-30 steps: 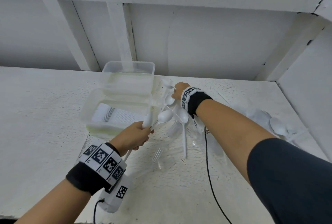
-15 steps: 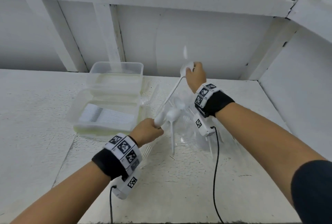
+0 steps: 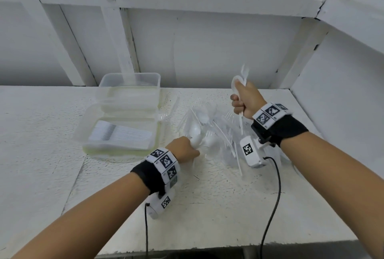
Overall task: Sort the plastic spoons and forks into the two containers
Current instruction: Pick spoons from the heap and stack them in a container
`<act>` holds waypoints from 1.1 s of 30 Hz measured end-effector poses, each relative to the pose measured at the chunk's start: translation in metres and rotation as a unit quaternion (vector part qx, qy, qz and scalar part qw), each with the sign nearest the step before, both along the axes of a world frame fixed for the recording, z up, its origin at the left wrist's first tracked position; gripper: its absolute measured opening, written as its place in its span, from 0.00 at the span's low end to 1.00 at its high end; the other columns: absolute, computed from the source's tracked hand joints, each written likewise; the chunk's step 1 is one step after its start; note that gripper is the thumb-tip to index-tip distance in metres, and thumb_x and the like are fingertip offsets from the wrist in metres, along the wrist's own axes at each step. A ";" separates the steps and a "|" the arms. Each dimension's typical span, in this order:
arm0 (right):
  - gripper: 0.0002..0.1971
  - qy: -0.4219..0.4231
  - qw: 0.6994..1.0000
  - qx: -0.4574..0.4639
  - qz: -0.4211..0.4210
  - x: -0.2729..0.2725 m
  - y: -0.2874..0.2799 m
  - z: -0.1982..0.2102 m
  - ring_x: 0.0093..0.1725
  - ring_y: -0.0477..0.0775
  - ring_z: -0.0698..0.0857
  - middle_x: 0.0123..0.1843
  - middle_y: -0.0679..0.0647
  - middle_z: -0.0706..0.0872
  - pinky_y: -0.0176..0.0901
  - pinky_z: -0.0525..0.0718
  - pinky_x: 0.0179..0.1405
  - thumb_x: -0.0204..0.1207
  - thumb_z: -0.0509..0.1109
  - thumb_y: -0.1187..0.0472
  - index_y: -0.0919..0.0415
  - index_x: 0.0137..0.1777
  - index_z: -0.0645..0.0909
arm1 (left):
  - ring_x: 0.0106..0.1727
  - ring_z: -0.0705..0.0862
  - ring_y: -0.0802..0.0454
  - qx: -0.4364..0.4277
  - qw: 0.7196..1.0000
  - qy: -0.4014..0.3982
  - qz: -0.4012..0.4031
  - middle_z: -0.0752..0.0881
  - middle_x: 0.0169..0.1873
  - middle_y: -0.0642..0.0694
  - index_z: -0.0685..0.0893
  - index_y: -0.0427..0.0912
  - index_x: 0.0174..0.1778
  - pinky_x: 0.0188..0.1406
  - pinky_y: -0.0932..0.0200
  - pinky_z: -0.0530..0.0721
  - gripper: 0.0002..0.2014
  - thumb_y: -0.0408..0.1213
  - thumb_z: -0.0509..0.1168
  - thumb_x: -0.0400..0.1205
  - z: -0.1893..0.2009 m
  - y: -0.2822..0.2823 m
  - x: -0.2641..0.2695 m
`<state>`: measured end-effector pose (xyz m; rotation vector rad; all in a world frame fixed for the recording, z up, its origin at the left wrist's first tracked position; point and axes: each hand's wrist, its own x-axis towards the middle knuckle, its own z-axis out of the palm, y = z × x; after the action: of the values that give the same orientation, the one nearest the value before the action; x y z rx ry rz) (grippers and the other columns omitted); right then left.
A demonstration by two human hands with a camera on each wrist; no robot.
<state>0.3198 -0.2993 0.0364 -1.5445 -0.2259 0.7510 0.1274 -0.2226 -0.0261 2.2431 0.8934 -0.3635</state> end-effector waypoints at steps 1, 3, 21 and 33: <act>0.10 -0.024 0.999 -0.027 0.033 -0.001 0.000 -0.001 0.15 0.41 0.61 0.28 0.51 0.68 0.28 0.60 0.12 0.83 0.60 0.51 0.57 0.53 0.69 | 0.35 0.76 0.52 -0.013 1.000 -0.012 0.017 0.76 0.31 0.49 0.78 0.39 0.45 0.28 0.64 0.71 0.09 0.42 0.65 0.78 0.004 0.002 -0.003; 0.08 -0.082 0.987 -0.086 0.104 -0.005 0.004 -0.005 0.16 0.41 0.62 0.29 0.51 0.68 0.30 0.60 0.11 0.81 0.65 0.56 0.59 0.45 0.71 | 0.28 0.73 0.54 -0.037 0.998 -0.030 0.044 0.75 0.28 0.49 0.78 0.38 0.42 0.24 0.64 0.68 0.09 0.42 0.63 0.79 0.014 0.006 -0.012; 0.14 -0.459 0.705 -0.422 0.338 -0.017 0.084 -0.051 0.36 0.59 0.80 0.33 0.56 0.79 0.43 0.74 0.35 0.75 0.63 0.51 0.60 0.35 0.74 | 0.29 0.77 0.52 -0.234 0.948 -0.140 0.166 0.80 0.31 0.44 0.77 0.38 0.49 0.29 0.61 0.79 0.07 0.29 0.53 0.84 0.034 0.040 -0.098; 0.16 -0.461 0.698 -0.424 0.347 -0.014 0.072 -0.065 0.29 0.54 0.76 0.33 0.54 0.80 0.37 0.68 0.27 0.74 0.67 0.48 0.62 0.37 0.75 | 0.28 0.76 0.52 -0.225 0.947 -0.144 0.179 0.80 0.30 0.45 0.78 0.37 0.51 0.27 0.62 0.77 0.08 0.29 0.53 0.84 0.032 0.040 -0.097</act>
<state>0.3058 -0.2278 -0.0286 -2.7160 -1.4522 0.5788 0.0305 -0.1830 0.0055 1.6243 0.9280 -0.0552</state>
